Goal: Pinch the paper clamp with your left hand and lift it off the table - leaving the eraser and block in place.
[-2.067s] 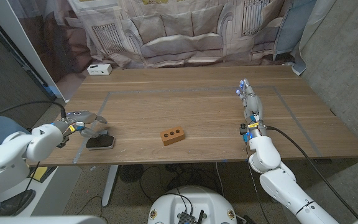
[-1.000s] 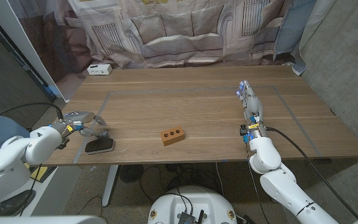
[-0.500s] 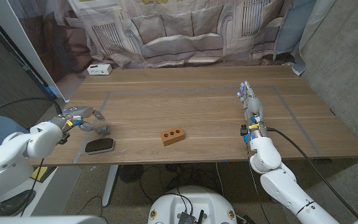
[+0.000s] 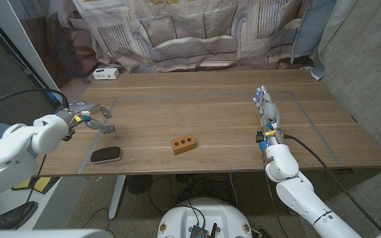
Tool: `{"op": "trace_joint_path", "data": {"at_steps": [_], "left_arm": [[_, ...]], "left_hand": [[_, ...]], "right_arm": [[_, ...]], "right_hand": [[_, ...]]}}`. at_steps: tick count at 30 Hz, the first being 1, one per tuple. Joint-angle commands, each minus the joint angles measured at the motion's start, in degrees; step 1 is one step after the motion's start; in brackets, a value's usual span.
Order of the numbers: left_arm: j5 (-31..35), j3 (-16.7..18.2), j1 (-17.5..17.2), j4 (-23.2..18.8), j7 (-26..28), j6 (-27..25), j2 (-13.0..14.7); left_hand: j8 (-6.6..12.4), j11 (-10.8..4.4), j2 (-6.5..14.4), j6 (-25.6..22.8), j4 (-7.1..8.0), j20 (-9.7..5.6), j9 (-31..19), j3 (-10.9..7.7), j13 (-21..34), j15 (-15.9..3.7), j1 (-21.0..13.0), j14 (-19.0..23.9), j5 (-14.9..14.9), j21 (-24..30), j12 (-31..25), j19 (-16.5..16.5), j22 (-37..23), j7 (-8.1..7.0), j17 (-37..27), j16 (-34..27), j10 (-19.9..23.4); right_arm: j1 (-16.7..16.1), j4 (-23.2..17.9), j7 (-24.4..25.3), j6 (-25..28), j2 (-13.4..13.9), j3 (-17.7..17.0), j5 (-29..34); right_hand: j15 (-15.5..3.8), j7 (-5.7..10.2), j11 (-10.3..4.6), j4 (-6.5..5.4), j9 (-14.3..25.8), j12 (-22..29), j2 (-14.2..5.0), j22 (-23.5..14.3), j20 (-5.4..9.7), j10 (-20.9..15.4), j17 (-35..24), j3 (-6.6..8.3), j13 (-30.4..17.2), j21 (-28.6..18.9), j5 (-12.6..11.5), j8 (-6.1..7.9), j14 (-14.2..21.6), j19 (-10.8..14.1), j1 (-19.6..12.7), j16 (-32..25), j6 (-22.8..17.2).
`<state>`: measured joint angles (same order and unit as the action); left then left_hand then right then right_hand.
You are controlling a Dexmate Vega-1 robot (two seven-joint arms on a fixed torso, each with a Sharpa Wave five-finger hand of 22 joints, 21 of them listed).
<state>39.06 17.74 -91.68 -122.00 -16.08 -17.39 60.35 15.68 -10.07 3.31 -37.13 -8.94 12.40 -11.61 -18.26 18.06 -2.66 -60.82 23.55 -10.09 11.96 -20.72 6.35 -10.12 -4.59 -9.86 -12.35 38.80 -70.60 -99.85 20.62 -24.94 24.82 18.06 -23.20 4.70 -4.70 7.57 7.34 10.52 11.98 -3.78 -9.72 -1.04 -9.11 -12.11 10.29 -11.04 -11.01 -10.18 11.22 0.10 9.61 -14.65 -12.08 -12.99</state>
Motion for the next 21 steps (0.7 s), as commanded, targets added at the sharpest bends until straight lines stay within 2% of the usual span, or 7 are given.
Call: {"op": "trace_joint_path", "data": {"at_steps": [1,13,21], "left_arm": [[2.38,0.53,1.5,-2.35,-1.84,-0.72,-0.05],[3.66,0.39,2.13,-4.13,-0.91,-1.07,-2.88],[3.43,-0.8,3.23,-5.47,-0.57,-1.45,-3.68]], "left_hand": [[0.0,-0.91,0.23,-1.02,0.03,0.04,-0.14,-0.1,2.42,-2.16,-0.23,0.68,-0.22,-0.17,-0.55,0.35,-0.17,0.2,-0.04,-0.02,1.63],[0.81,-0.47,1.31,-4.82,-0.67,-0.07,-0.16,-0.8,2.7,-2.49,-2.59,2.55,-0.5,0.04,-1.23,1.87,-0.18,0.76,-0.22,-0.43,5.84],[1.52,-0.73,1.84,-8.43,-0.84,-0.13,-0.14,-1.12,1.38,-3.63,-4.66,4.72,-0.7,0.41,-1.09,4.01,-0.14,1.09,-0.26,-0.91,10.18]], "right_arm": [[0.42,0.99,-0.39,-0.46,-0.43,0.5,-0.61],[-0.35,-0.21,0.42,0.14,-0.02,0.37,-0.13],[-0.34,0.2,-0.13,0.34,0.17,0.4,-0.88]], "right_hand": [[0.21,0.12,-0.25,0.09,0.1,-0.29,0.09,-0.17,-0.35,-0.41,-0.21,-0.15,-0.19,-0.03,0.1,-0.17,0.16,0.2,-0.16,-0.08,-0.37],[0.27,0.2,-0.28,0.1,0.1,-0.29,0.08,-0.18,-0.52,-0.46,-0.21,-0.15,-0.19,-0.01,0.1,-0.2,0.26,0.09,-0.17,-0.11,-0.31],[0.25,0.24,-0.4,0.11,0.1,-0.29,0.1,-0.18,-0.57,-0.46,-0.21,-0.16,-0.2,-0.01,0.1,-0.2,0.21,0.05,-0.17,-0.08,-0.29]]}}
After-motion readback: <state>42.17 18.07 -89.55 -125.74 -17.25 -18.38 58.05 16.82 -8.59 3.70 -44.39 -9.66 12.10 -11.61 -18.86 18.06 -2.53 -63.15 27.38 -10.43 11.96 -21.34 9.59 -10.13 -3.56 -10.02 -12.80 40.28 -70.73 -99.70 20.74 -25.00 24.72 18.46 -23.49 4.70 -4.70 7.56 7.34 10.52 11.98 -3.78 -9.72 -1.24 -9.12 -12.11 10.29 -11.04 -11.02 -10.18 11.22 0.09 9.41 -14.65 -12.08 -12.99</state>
